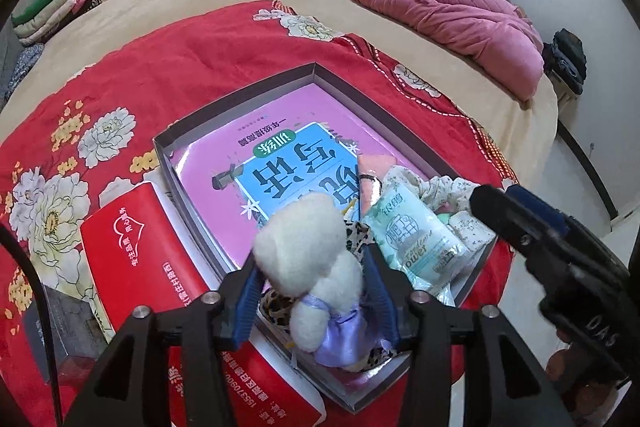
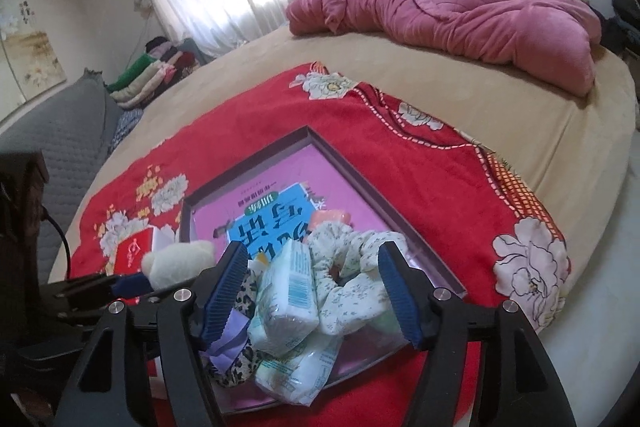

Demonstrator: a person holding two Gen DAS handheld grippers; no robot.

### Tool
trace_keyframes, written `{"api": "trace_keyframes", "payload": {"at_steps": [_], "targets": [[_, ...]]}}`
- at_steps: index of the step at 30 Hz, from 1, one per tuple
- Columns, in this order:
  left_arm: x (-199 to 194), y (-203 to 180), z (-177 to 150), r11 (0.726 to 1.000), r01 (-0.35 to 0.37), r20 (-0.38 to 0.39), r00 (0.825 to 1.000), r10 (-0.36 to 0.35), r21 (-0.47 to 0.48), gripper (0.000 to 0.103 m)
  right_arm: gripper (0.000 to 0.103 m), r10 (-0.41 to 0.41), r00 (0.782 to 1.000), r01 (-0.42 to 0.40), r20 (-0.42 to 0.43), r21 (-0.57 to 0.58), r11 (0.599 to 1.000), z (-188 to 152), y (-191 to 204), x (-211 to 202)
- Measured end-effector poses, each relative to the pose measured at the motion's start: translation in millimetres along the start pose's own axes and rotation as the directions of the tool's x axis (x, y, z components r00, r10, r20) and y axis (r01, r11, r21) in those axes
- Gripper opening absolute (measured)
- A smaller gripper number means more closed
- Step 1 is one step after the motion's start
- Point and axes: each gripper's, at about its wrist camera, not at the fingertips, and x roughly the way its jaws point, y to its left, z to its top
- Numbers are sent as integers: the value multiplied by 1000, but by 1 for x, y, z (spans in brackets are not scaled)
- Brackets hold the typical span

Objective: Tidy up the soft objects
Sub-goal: 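Lower the teddy bear into the tray with left gripper while right drops the tissue pack, then grasp the clear plastic bag with left gripper while right grasps the small bear in lilac dress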

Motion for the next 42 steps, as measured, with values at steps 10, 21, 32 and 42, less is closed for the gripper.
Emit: {"api": "trace_keyframes", "payload": {"at_steps": [10,21,32,42], "targets": [[-15,6,-2,999,19,35,999,-18,-26,68,71,-9,999,8,46,24,1000,7,-2,-21],[-87,59,-14,990,-9,151,988,30,-139,69,74,60,994,-54,87,-67,996,11,35,-52],[-138,160,-85,943,-120,98,983,158,-311,69,74,182,983,-167,2,-388,907,-30,157,-67],[-134,217,-153,905,-136,29,986,161,-402,69,74,138,976,-210,-166,-580,787,-105,231,-41]]}}
